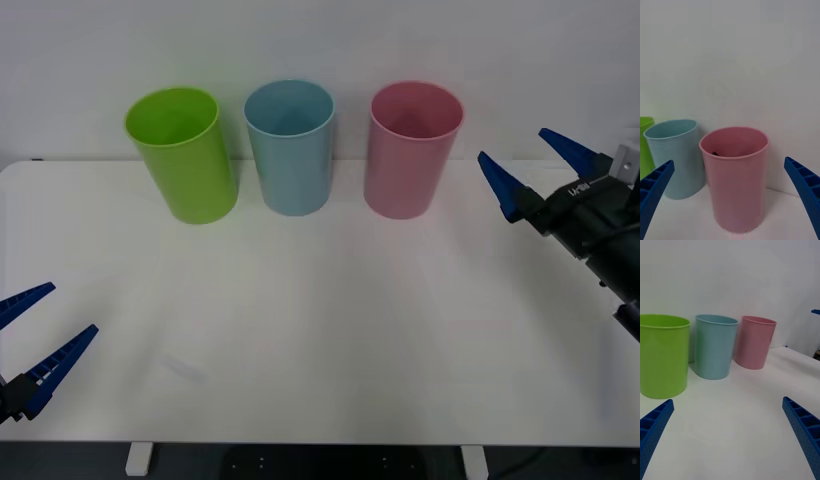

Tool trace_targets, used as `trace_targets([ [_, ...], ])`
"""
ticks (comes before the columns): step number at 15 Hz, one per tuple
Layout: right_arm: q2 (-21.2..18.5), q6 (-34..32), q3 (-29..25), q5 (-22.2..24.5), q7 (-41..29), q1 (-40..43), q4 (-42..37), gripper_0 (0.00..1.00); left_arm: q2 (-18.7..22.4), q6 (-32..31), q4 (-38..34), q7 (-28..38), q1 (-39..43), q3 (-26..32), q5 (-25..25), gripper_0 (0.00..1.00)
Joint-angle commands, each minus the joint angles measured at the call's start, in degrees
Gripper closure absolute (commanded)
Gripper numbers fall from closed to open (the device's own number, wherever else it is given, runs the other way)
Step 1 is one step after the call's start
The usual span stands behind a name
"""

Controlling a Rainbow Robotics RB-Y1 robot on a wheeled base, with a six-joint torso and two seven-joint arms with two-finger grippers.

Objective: Grasp the object on the table and drop it into the matching bin: aluminum can to the light blue bin, PET bottle to the pink bin.

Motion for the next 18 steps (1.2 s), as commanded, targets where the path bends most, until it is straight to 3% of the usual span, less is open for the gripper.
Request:
trace_targets([
  [1, -0.1, -2.4, -1.9, -2.5, 4.7, 4.7, -1.5, 0.0, 0.0, 0.0, 0.0, 0.0, 0.0, 0.0, 0.0, 0.0],
  [8, -0.1, -5.8, -5.7, -8.1, 20.1, 16.6, -1.7, 0.0, 0.0, 0.0, 0.0, 0.0, 0.0, 0.0, 0.0, 0.0],
  [18, 0.1, -17.8, -12.3, -13.0, 19.6, 27.6, -1.6, 0.0, 0.0, 0.0, 0.0, 0.0, 0.0, 0.0, 0.0, 0.0],
])
